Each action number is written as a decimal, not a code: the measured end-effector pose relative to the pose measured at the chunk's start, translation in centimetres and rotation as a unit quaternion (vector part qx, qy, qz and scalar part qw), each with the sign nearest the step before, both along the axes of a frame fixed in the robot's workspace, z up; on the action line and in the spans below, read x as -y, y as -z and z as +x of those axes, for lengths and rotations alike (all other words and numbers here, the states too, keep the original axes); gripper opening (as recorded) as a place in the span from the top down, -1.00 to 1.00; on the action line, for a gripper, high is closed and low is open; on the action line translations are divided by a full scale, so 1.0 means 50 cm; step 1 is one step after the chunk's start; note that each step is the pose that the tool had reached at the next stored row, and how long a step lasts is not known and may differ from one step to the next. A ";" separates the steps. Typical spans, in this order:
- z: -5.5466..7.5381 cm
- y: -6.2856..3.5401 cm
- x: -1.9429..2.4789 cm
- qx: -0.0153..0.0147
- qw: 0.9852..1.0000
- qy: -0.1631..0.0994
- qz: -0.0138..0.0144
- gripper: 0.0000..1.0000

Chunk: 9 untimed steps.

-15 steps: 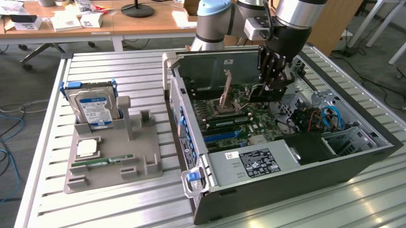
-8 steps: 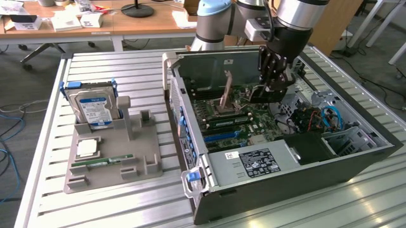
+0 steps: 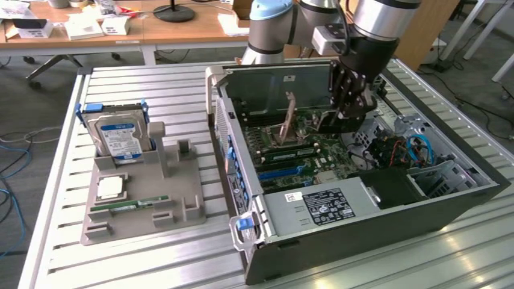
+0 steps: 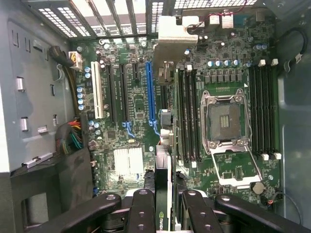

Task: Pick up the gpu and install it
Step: 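Insert the gpu into the slot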

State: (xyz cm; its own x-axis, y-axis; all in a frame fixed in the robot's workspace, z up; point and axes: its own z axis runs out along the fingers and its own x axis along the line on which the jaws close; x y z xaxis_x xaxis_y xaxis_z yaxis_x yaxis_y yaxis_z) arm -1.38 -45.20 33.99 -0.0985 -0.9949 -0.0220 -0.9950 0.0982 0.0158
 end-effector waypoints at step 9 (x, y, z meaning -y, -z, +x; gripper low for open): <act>-0.004 0.000 0.0019 0.001 1.000 0.000 0.000 0.47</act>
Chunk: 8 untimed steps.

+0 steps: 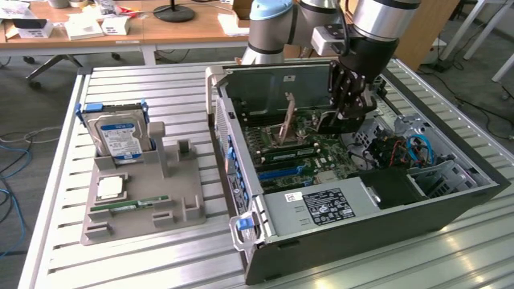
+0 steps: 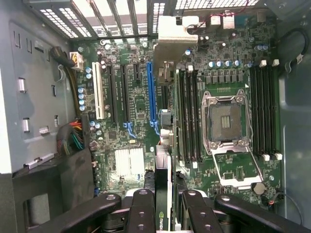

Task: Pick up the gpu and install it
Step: 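Insert the gpu into the slot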

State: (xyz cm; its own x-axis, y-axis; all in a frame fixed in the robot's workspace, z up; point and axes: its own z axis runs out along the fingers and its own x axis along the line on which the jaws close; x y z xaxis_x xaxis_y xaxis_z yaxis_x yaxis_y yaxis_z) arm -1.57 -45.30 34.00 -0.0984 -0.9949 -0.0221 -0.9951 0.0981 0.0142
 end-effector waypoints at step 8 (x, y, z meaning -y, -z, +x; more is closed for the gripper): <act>-0.020 0.000 0.0000 0.003 1.000 0.000 0.000 0.47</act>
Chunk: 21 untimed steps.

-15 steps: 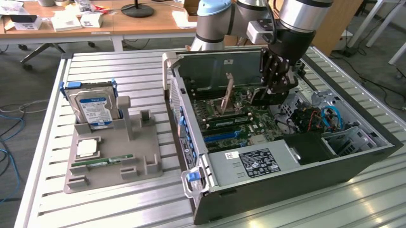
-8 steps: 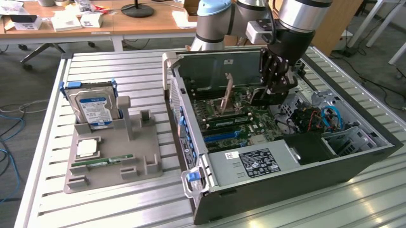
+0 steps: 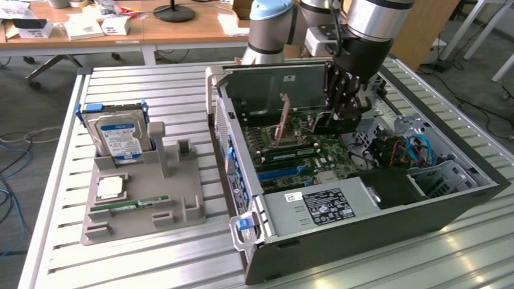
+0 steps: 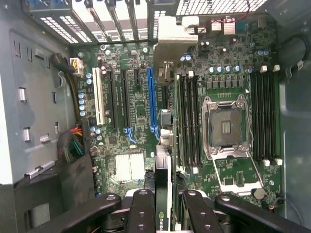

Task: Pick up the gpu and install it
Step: 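Insert the gpu into the slot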

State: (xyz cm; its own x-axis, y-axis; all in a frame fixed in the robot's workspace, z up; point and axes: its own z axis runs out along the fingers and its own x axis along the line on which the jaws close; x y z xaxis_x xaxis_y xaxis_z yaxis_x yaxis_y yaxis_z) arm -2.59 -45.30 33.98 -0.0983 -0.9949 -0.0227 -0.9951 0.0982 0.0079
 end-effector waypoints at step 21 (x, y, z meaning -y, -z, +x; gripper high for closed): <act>-0.007 0.017 0.0121 0.002 1.000 -0.010 0.000 0.47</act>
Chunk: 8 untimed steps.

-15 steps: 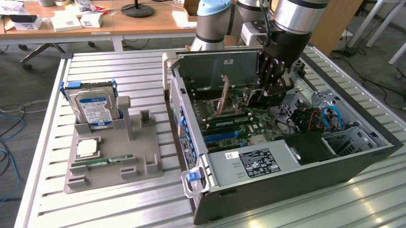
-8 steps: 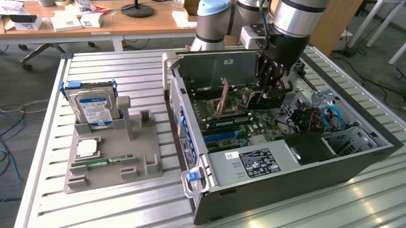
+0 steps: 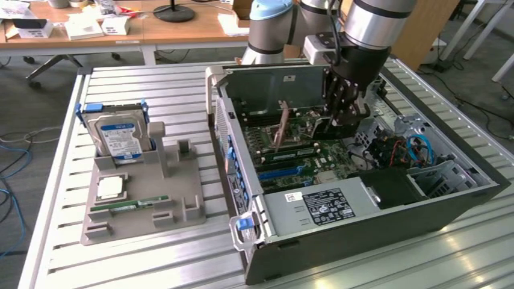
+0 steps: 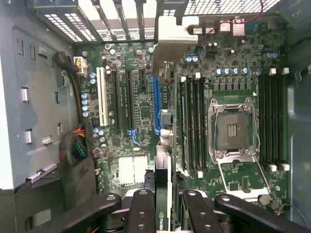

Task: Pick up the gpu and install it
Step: 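Insert the gpu into the slot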

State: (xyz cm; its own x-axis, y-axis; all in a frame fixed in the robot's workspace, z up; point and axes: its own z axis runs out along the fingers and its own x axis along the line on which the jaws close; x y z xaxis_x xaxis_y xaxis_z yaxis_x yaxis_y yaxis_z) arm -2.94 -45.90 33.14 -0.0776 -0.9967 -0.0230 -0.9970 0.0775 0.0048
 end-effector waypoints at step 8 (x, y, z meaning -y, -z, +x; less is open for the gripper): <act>-0.001 0.005 0.0000 0.000 1.000 -0.004 0.000 0.47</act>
State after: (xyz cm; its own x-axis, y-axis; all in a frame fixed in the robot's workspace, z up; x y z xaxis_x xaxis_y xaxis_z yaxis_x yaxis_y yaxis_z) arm -2.99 -45.91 32.90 -0.0690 -0.9974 -0.0230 -0.9976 0.0689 0.0046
